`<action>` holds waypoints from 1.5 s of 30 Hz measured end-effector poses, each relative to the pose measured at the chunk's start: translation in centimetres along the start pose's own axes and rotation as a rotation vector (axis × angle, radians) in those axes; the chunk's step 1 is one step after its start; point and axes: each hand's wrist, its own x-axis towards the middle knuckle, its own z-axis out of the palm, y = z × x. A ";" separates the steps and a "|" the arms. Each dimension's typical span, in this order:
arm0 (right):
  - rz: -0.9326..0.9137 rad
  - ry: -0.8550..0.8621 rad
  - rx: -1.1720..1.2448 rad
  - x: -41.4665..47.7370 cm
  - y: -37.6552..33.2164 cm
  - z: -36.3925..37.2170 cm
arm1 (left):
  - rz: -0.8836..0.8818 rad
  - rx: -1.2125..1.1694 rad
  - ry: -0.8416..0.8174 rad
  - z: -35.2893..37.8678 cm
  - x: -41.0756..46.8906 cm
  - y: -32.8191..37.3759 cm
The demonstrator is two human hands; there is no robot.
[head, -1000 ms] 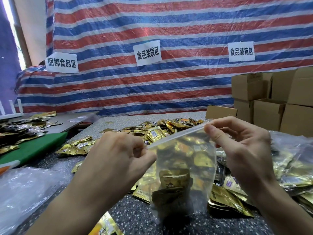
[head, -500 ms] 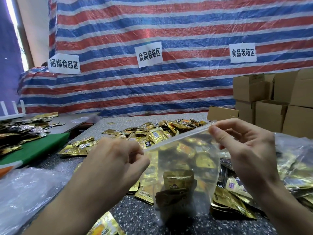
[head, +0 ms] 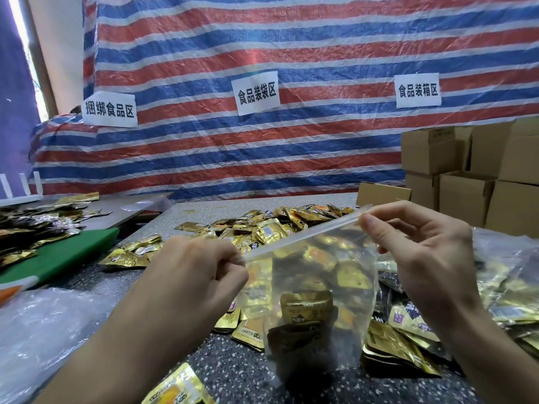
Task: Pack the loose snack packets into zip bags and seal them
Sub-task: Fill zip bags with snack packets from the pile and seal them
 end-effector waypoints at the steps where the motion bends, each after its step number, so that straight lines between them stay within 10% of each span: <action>1: -0.001 0.001 0.000 0.0 0.0 -0.1 | -0.002 -0.003 -0.001 0.0 -0.1 -0.1; 45: 0.182 -0.253 0.090 -0.7 1.0 -3.9 | -0.247 -0.736 0.039 1.6 0.3 1.2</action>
